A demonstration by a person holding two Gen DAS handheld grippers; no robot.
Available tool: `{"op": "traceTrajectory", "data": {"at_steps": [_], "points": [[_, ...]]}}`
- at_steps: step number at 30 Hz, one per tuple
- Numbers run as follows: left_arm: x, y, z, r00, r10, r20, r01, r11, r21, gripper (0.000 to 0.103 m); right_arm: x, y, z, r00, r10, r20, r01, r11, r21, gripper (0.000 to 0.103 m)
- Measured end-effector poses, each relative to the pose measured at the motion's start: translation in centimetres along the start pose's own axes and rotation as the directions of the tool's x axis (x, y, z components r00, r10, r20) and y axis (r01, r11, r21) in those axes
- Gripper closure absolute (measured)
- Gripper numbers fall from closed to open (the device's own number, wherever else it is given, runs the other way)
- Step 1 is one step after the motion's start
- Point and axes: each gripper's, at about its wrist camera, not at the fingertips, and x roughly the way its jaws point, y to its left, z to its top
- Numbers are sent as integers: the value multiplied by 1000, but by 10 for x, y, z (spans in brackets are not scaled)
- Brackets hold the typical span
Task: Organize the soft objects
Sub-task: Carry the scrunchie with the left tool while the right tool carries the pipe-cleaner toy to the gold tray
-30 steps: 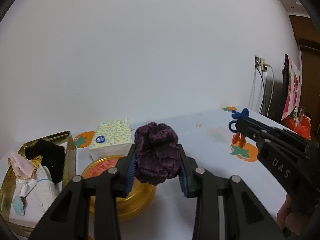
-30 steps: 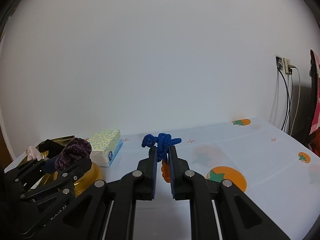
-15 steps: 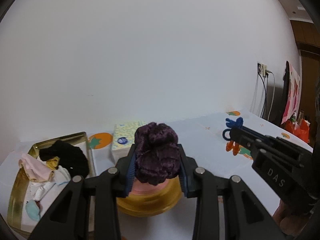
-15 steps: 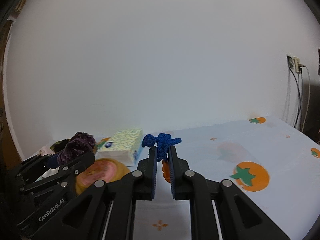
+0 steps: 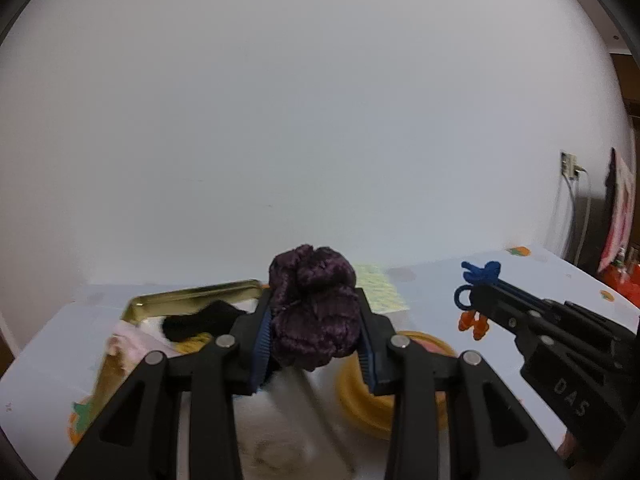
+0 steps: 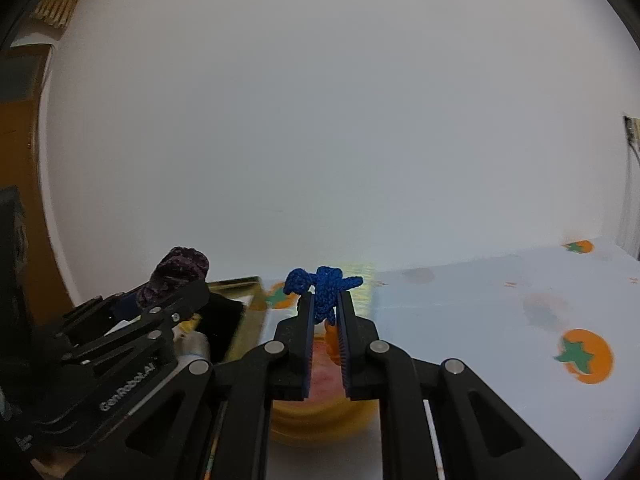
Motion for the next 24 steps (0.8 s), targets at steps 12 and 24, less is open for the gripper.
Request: {"op": "traceTrajectory", "data": {"at_steps": [12,24], "points": [[5,64,-4,987,151,-52,-154,987,-51,68,28,51,10,989,145,-2,-145,989,-35,90],[19,104,-11,957,251,-145,-265,960,-90,68,84,89,14,970,240,-40,-240,971,4,90]]}}
